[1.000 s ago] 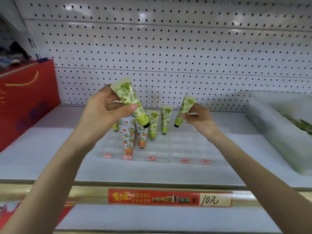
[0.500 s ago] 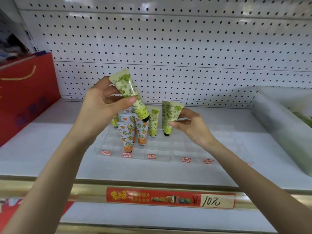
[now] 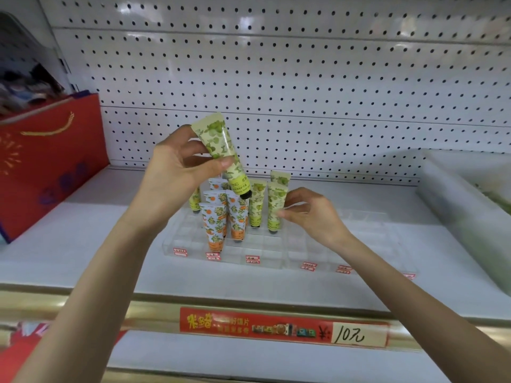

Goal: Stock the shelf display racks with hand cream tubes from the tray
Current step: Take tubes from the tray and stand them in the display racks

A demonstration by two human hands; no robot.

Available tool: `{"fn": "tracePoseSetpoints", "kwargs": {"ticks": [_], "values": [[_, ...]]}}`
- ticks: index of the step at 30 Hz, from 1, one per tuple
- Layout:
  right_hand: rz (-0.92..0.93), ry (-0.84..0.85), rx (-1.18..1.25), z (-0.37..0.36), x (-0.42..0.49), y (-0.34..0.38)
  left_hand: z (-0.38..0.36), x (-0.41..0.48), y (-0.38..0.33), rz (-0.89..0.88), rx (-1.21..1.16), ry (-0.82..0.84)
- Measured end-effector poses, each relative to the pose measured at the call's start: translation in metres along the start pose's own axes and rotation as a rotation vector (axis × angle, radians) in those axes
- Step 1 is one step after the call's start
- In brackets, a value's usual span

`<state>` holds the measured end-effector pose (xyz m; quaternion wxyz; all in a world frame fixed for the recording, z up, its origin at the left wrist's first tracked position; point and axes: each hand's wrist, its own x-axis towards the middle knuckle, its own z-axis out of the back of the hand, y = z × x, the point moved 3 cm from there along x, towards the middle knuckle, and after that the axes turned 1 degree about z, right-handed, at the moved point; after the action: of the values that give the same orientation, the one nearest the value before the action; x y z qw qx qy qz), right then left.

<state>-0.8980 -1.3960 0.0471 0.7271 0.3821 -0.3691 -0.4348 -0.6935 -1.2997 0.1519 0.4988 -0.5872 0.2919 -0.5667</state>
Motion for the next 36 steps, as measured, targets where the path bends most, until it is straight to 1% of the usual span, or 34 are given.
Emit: {"fn": "tracePoseSetpoints", "kwargs": {"ticks": [2, 4, 7, 9, 12, 14, 17, 21, 24, 26, 28, 30, 33, 36], "values": [[0.01, -0.018, -0.026, 0.007, 0.0, 0.003, -0.002, 0.0, 0.0, 0.01, -0.001, 0.003], [0.024, -0.07, -0.03, 0.018, 0.002, 0.01, -0.004, 0.0, 0.001, 0.023, -0.007, -0.001], [0.064, -0.165, 0.018, 0.033, 0.003, 0.031, -0.01, -0.001, 0.001, 0.031, -0.03, 0.012], [0.114, -0.19, 0.055, 0.038, 0.001, 0.054, -0.017, -0.002, 0.001, 0.028, -0.033, 0.034], [0.237, -0.122, 0.149, 0.038, -0.006, 0.097, -0.029, -0.004, 0.001, 0.01, -0.036, 0.074], [0.313, -0.052, 0.155, 0.036, -0.011, 0.122, -0.037, -0.005, -0.002, -0.013, -0.04, 0.091], [0.377, -0.009, 0.089, 0.033, -0.009, 0.143, -0.042, -0.005, -0.007, -0.06, -0.062, 0.093], [0.425, 0.003, -0.015, 0.034, 0.002, 0.156, -0.043, -0.002, -0.013, -0.081, -0.082, 0.042], [0.469, 0.023, -0.023, 0.04, 0.01, 0.168, -0.038, 0.004, -0.016, -0.093, -0.065, 0.004], [0.499, -0.027, 0.023, 0.05, 0.02, 0.175, -0.031, 0.006, -0.015, -0.112, 0.046, -0.029], [0.515, -0.102, 0.03, 0.059, 0.035, 0.175, -0.019, 0.006, -0.008, -0.133, 0.303, -0.07], [0.489, -0.144, -0.022, 0.059, 0.054, 0.167, -0.007, 0.002, 0.001, -0.152, 0.593, -0.107], [0.389, -0.126, -0.122, 0.044, 0.08, 0.142, 0.007, -0.006, 0.014, -0.19, 0.913, -0.111], [0.294, -0.075, -0.189, 0.029, 0.093, 0.118, 0.019, -0.019, 0.03, -0.212, 1.114, -0.097]]}}
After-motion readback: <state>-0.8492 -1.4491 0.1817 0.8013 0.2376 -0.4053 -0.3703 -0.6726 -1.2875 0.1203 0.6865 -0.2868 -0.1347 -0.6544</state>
